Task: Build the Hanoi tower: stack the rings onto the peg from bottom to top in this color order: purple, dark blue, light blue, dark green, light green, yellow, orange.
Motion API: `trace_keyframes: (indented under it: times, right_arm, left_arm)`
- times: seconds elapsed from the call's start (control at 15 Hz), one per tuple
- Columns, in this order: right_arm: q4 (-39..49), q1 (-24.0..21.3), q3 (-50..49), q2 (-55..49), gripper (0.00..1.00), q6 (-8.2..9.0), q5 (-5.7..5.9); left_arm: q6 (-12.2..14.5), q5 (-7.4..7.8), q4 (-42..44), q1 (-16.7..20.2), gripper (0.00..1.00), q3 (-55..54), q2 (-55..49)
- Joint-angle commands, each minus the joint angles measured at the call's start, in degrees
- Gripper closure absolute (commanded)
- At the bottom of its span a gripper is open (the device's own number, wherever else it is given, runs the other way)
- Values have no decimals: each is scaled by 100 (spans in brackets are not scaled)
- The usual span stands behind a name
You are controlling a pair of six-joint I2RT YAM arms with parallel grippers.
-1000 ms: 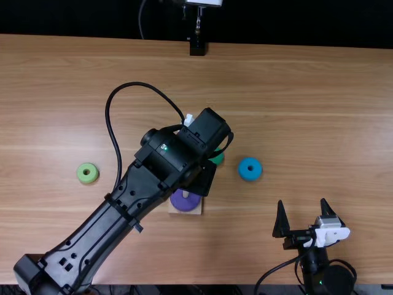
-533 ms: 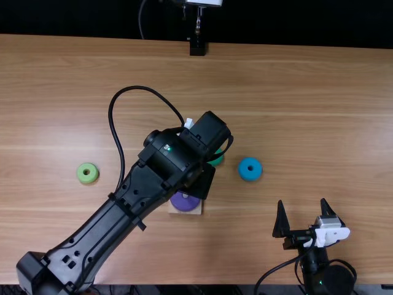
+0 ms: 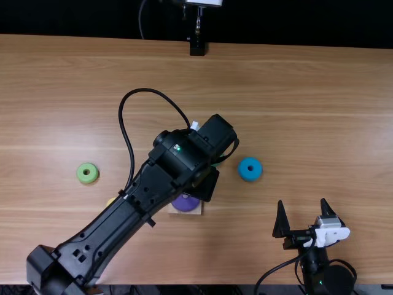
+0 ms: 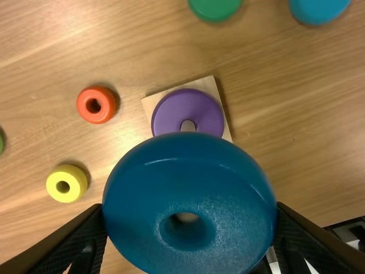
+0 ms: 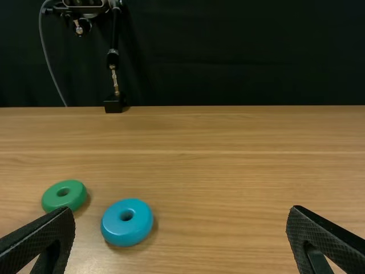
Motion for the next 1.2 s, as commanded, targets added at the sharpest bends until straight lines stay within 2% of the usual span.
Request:
trace_keyframes:
  times: [0.0, 0.27, 0.33, 0.4, 0.47, 0.93, 1.13]
  right_arm:
    - [22, -77, -49, -73, 0, -17, -29]
    - [22, -77, -49, -73, 0, -17, -29]
    - [33, -77, -49, -73, 0, -27, -29]
    - [22, -77, -49, -73, 0, -17, -29]
    - [22, -77, -49, -73, 0, -27, -29]
    - [33, -77, -49, -73, 0, -17, -29]
    - [33, -77, -49, -73, 0, -17, -29]
  left_arm:
    - [-95, 12, -13, -44, 100, -41, 127]
    - [-74, 2, -13, -44, 100, -23, 136]
    - [-63, 2, -13, -44, 84, -32, 145]
    - [-63, 2, -13, -44, 44, -49, 136]
    - [-63, -9, -24, -26, 0, -67, 127]
    - [-42, -9, 103, 97, 0, -181, -40]
    - [-42, 12, 145, 510, 0, 3, -303]
